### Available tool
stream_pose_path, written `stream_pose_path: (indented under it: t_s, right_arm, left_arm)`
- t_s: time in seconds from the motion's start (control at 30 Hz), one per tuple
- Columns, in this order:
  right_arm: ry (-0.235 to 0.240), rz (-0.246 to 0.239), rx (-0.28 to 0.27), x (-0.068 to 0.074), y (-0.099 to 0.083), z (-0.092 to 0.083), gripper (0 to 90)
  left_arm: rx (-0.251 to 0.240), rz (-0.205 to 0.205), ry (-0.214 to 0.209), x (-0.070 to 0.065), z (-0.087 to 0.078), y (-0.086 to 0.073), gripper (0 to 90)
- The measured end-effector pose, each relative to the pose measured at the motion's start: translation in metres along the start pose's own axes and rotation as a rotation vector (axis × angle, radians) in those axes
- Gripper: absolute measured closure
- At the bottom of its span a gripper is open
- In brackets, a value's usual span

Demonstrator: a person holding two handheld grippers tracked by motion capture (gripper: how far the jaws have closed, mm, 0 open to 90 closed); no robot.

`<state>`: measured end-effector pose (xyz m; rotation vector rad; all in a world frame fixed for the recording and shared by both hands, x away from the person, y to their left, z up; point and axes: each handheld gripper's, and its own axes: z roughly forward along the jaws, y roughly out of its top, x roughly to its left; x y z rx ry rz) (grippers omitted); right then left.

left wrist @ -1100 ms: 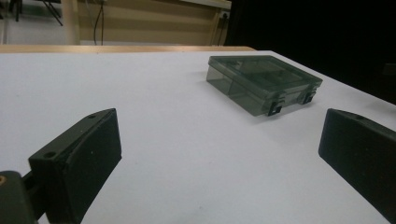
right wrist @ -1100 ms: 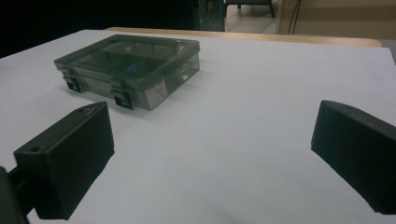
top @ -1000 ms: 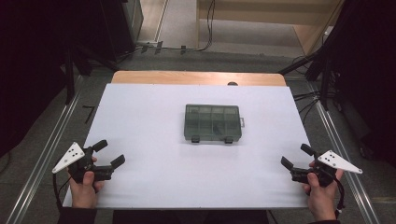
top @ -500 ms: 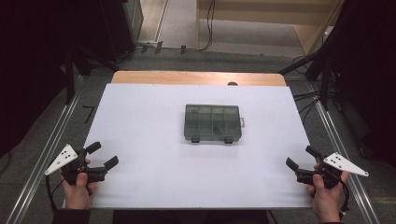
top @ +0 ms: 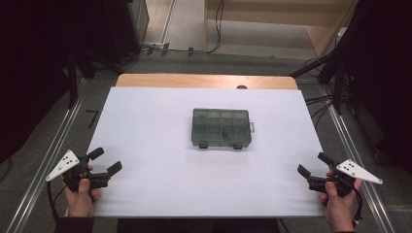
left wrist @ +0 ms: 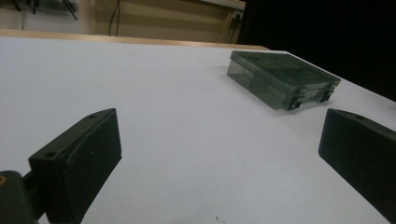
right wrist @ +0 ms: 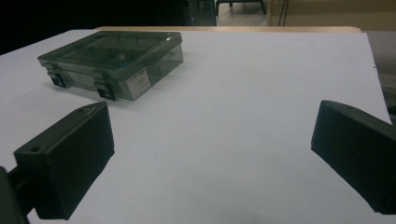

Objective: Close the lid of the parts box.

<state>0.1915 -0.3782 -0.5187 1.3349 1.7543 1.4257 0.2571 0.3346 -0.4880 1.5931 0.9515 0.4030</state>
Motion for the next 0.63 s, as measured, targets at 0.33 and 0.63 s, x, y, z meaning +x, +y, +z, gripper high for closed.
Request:
stream_pose_path:
  t_s: [0.33, 0.63]
  right_arm:
    - [-0.007, 0.009, -0.004, -0.0007, -0.0011, 0.003, 0.0]
    - [-0.003, 0.012, -0.007, -0.0011, -0.0011, 0.0043, 0.0]
  left_arm:
    - [0.01, 0.014, 0.005, -0.0013, 0.002, -0.001, 0.0]
    - [0.018, 0.016, 0.017, -0.0018, 0.0035, -0.0009, 0.0]
